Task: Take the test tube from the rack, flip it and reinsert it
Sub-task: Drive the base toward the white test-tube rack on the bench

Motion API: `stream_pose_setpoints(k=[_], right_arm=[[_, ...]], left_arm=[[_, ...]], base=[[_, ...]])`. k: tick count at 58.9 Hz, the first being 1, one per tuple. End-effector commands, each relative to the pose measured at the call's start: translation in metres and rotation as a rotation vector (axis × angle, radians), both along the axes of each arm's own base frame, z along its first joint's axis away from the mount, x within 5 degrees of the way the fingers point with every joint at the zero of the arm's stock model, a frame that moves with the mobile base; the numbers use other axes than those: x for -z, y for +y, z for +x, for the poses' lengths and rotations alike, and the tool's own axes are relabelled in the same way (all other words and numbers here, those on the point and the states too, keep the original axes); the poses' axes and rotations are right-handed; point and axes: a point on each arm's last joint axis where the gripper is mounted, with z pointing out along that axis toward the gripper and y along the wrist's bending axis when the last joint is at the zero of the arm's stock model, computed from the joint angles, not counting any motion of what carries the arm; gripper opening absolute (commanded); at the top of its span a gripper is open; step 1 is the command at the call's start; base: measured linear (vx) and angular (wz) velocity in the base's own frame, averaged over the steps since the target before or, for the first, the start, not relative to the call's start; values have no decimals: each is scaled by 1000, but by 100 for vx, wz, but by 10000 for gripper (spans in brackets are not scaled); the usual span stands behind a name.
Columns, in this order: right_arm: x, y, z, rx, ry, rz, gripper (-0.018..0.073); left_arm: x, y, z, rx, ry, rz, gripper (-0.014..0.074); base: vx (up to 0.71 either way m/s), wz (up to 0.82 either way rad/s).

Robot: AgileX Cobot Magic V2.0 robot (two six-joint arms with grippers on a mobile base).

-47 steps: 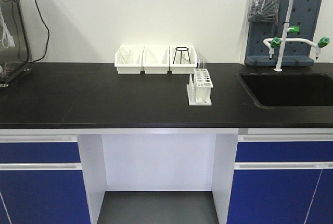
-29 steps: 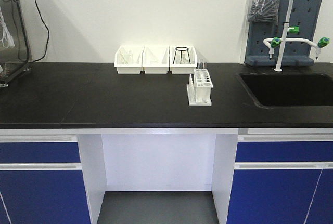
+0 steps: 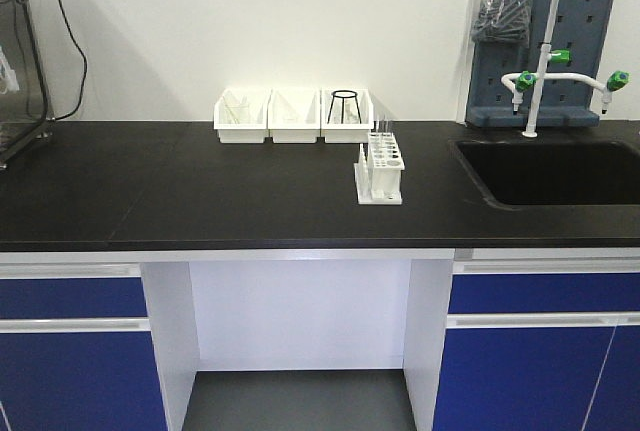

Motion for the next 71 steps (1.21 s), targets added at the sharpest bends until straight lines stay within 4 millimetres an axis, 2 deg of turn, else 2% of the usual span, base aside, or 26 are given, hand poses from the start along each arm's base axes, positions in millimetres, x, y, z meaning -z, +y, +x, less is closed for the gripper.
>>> stream_pose_setpoints(k=[1,71], right_arm=[[-7,1,-1,-12,-82,-9,-9],[-7,1,-1,-12,-82,-9,-8]], left_arm=[[-9,-1,1,11,-99,5,-6],[-9,-1,1,11,-99,5,-6]], base=[[8,-3],[21,-1]])
